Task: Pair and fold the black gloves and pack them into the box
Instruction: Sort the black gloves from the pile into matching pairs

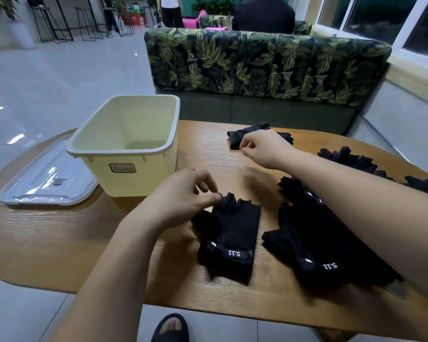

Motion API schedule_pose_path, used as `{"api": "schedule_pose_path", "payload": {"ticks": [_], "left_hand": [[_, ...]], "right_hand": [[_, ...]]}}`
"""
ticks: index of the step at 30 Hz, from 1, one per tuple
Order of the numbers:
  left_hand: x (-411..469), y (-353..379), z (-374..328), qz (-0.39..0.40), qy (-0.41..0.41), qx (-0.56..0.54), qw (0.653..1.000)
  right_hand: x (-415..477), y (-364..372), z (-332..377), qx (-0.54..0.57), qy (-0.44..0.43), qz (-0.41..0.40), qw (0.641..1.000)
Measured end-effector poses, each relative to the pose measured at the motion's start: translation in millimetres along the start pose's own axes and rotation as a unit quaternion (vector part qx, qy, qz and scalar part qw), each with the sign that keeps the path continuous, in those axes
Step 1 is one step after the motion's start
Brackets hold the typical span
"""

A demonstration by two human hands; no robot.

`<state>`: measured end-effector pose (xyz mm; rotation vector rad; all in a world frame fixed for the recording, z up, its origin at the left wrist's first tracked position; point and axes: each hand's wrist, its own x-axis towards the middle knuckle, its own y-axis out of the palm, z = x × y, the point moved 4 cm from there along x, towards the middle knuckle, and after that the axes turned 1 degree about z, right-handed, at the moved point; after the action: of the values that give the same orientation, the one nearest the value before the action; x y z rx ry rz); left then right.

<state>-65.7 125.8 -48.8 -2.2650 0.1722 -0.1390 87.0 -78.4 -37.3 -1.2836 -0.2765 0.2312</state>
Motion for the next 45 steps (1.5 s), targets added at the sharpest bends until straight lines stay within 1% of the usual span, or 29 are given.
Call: {"api": "schedule_pose_path", "payload": {"ticks": [2, 5, 8, 15, 19, 22, 24, 26, 28, 31, 33, 35, 37, 40, 43, 45], "left_hand": [[4, -1, 0, -0.033, -0.005, -0.026, 0.999], [7, -1, -2, -0.054, -0.010, -0.043, 0.998], [10, 2, -3, -0.052, -0.009, -0.059, 0.997], [13, 5, -2, -0.040, -0.014, -0.073, 0.996], [13, 5, 0, -0.041, -0.018, -0.075, 0.996], [14, 3, 1, -0.046, -0.020, -0.077, 0.996], [14, 3, 1, -0.046, -0.022, -0.078, 0.996], [15, 2, 0, -0.049, -0.022, -0.079, 0.995], [15, 1, 0, -0.053, -0.023, -0.077, 0.995], [16, -2, 1, -0.072, -0.030, -0.088, 0.993], [16, -2, 2, -0.091, -0.036, -0.109, 0.989], [18, -1, 3, -0.106, -0.047, -0.133, 0.984], [19, 1, 1, -0.119, -0.053, -0.155, 0.979], [20, 3, -3, -0.137, -0.061, -0.184, 0.971], [19, 3, -9, -0.165, -0.051, -0.192, 0.966], [20, 2, -13, -0.198, -0.038, -0.206, 0.958]], "right_hand": [[19, 7, -3, -0.029, 0.016, -0.024, 0.999], [38, 14, 2, -0.061, 0.015, -0.041, 0.997], [57, 27, 7, -0.080, 0.011, -0.041, 0.996], [88, 51, 4, -0.086, 0.059, -0.052, 0.993], [92, 56, 1, -0.097, 0.051, -0.068, 0.992], [90, 53, -1, -0.080, 0.053, -0.073, 0.993], [86, 46, -3, -0.047, 0.066, -0.069, 0.994], [80, 35, -7, 0.011, 0.088, -0.079, 0.993], [73, 19, -11, 0.079, 0.101, -0.103, 0.986], [54, -6, -10, 0.146, 0.103, -0.114, 0.977], [39, -19, -10, 0.204, 0.108, -0.120, 0.966], [25, -28, -9, 0.284, 0.111, -0.122, 0.944], [11, -37, -7, 0.350, 0.108, -0.111, 0.924], [-10, -51, 3, 0.426, 0.079, -0.082, 0.897], [-29, -60, 14, 0.432, 0.045, -0.058, 0.899], [-39, -61, 20, 0.441, 0.027, -0.024, 0.897]]}}
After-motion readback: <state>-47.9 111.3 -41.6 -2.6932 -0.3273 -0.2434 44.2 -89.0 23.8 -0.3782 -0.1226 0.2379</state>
